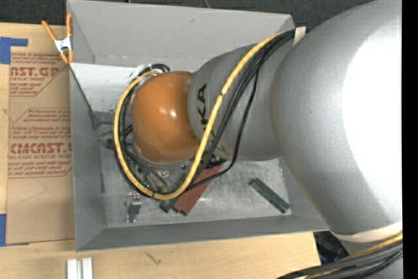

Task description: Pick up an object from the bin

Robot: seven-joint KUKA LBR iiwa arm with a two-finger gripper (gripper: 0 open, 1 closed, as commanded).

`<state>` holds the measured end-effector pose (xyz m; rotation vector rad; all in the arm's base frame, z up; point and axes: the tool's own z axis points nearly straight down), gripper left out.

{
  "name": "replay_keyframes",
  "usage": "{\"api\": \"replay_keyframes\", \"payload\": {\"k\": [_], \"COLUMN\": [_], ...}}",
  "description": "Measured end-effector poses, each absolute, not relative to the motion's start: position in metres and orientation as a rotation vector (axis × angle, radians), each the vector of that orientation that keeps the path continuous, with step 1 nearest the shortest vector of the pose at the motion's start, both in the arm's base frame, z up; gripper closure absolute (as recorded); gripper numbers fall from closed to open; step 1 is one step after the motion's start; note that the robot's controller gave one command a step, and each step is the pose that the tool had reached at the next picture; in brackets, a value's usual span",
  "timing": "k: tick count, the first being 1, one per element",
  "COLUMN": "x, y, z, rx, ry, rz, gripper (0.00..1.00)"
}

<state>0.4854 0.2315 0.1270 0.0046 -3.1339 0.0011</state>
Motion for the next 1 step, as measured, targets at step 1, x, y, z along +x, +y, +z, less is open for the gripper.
{"api": "replay_keyframes", "payload": {"k": [1], "x": [0.4879], "y": [0.2305], "z": [0.1312], "rx": [0.001], "ry": [-3.141], "rz": [-0.002], "gripper": [0.00]}}
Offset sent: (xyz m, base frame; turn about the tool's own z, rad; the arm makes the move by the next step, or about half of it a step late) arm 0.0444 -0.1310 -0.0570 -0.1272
